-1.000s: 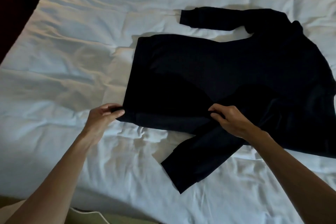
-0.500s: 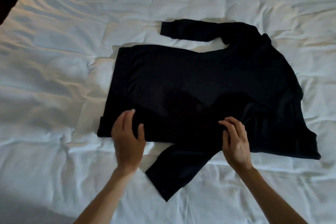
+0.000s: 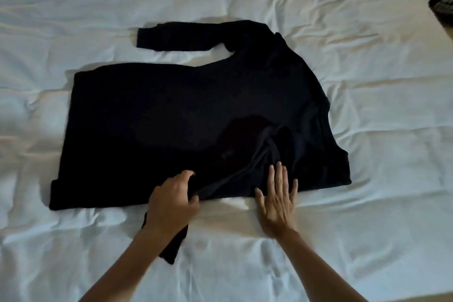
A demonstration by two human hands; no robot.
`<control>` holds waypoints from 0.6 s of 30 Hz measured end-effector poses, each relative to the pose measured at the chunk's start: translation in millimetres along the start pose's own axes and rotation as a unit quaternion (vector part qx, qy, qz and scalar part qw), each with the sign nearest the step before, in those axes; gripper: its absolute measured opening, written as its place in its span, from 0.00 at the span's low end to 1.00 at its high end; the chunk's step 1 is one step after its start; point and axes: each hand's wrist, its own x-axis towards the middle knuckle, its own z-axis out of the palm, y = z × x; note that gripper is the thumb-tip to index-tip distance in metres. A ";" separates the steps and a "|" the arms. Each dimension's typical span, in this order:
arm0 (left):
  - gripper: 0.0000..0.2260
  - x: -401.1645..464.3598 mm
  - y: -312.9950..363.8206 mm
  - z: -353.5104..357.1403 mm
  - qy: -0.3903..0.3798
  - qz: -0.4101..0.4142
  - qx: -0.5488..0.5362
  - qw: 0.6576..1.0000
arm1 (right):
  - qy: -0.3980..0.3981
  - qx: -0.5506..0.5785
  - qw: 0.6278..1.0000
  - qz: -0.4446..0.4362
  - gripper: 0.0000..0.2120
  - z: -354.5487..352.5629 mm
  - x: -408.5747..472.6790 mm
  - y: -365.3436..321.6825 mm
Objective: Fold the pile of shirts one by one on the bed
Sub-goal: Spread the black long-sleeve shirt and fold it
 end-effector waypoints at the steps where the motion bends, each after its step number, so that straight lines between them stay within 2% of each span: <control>1: 0.21 9.1 3.4 -23.1 0.006 0.006 -0.006 1.000 | 0.000 0.006 1.000 0.000 0.34 -0.3 -0.2 0.0; 3: 0.15 31.7 13.2 -68.7 0.030 0.019 -0.030 0.999 | 0.002 0.011 1.000 0.002 0.34 -1.2 -0.8 -0.8; 5: 0.15 61.3 23.5 -103.6 0.067 0.048 -0.093 0.992 | 0.009 0.014 1.000 0.001 0.33 -2.4 -2.0 -1.1; 7: 0.13 99.3 29.0 -118.8 0.193 0.061 -0.100 0.974 | 0.013 0.021 1.000 -0.004 0.33 -3.6 -1.6 -0.9; 9: 0.20 122.0 36.2 -113.0 0.324 0.029 -0.013 0.946 | 0.008 0.026 1.000 -0.006 0.32 -4.2 -1.5 -0.6; 11: 0.25 119.7 48.4 -83.8 0.361 0.065 0.011 0.930 | 0.004 0.025 1.000 -0.008 0.32 -4.2 -1.4 -0.7; 14: 0.16 86.2 60.7 -8.5 0.301 0.201 -0.027 0.932 | 0.050 0.059 0.997 -0.013 0.30 -14.1 7.1 -0.5; 16: 0.13 69.0 56.4 34.3 0.233 0.204 -0.053 0.949 | 0.131 0.082 0.988 -0.028 0.26 -28.4 22.9 3.3; 18: 0.18 67.1 49.6 60.8 0.156 0.160 -0.041 0.974 | 0.200 0.083 0.976 -0.019 0.22 -45.0 54.2 9.0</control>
